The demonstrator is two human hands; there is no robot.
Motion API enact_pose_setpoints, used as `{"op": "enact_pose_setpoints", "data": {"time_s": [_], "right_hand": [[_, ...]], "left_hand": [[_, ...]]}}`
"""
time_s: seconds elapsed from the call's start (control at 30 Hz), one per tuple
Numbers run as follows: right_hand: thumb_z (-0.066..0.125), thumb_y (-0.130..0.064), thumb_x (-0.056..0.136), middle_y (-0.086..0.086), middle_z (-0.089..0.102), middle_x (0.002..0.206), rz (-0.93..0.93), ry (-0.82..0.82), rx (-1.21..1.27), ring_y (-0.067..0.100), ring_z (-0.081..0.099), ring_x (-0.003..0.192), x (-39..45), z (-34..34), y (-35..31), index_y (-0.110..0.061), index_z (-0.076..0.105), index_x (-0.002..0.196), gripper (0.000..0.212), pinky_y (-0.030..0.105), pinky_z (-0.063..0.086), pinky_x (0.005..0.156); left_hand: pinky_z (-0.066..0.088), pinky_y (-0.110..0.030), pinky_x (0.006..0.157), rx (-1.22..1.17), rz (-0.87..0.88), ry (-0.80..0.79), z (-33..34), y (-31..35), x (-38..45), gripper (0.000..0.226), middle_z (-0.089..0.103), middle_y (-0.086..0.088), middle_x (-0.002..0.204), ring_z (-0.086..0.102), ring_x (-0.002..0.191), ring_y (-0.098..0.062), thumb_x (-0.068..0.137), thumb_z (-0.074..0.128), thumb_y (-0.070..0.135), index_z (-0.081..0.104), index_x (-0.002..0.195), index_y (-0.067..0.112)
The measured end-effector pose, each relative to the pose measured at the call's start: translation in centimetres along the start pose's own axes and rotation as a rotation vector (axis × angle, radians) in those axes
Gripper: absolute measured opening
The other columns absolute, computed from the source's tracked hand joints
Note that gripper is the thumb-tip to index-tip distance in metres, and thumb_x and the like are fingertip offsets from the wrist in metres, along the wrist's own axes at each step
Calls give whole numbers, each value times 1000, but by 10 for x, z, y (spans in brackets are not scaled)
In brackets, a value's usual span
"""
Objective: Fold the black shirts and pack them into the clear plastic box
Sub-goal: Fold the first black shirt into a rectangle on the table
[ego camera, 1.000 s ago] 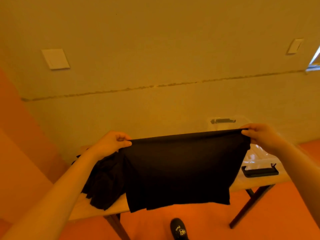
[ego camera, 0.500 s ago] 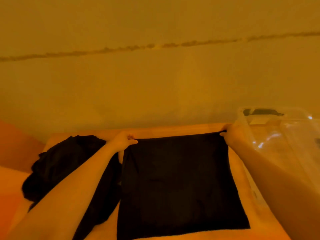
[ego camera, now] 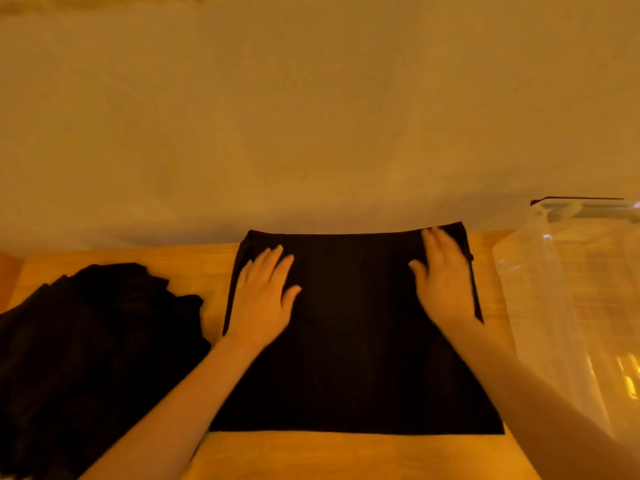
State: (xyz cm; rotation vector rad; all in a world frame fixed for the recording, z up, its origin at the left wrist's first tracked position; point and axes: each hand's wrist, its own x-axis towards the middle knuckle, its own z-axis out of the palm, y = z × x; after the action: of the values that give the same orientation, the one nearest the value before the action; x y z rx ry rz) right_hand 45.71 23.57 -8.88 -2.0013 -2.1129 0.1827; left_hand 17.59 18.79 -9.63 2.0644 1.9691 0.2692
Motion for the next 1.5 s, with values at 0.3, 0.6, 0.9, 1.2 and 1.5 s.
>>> {"op": "enact_pose_setpoints", "data": {"time_s": [0.3,0.6,0.9,1.2,1.5], "right_hand": [[15,-51,89,2,-3,155,139,-253,36,16,-7,143,-82,3,21,-13,6,147,71,36,2,118],[6,-56,87,4,5,154,62,-289,-12,13,-3,141,-148,-4,36,-12,3,143,71,34,5,116],[8,-52,97,0,21,152,-96,-370,-114,12,1,143,-224,6,53,-19,18,145,60,29,-2,113],[6,-47,98,12,41,142,-41,-397,-184,20,23,135,-262,-15,79,-9,27,140,60,30,-2,114],[11,-57,95,5,27,149,-226,-351,-185,13,1,143,-264,-6,57,-13,21,143,66,34,7,112]], "left_hand": [[22,-47,109,147,-106,-62,14,-8,-80,64,27,-17,149,19,139,-30,93,21,45,29,142,6],[6,-39,117,194,-122,-151,27,-12,-168,68,15,-12,153,4,142,-24,95,0,51,11,145,6],[3,-36,111,297,153,-232,38,-10,-211,54,27,-4,149,19,139,-24,96,19,42,30,141,13],[1,-35,112,246,-55,-264,32,-11,-255,67,37,-14,143,2,144,-23,96,0,48,28,138,4],[4,-37,113,319,215,-233,39,16,-255,78,29,-9,148,-1,144,-22,87,25,59,15,147,9]]}}
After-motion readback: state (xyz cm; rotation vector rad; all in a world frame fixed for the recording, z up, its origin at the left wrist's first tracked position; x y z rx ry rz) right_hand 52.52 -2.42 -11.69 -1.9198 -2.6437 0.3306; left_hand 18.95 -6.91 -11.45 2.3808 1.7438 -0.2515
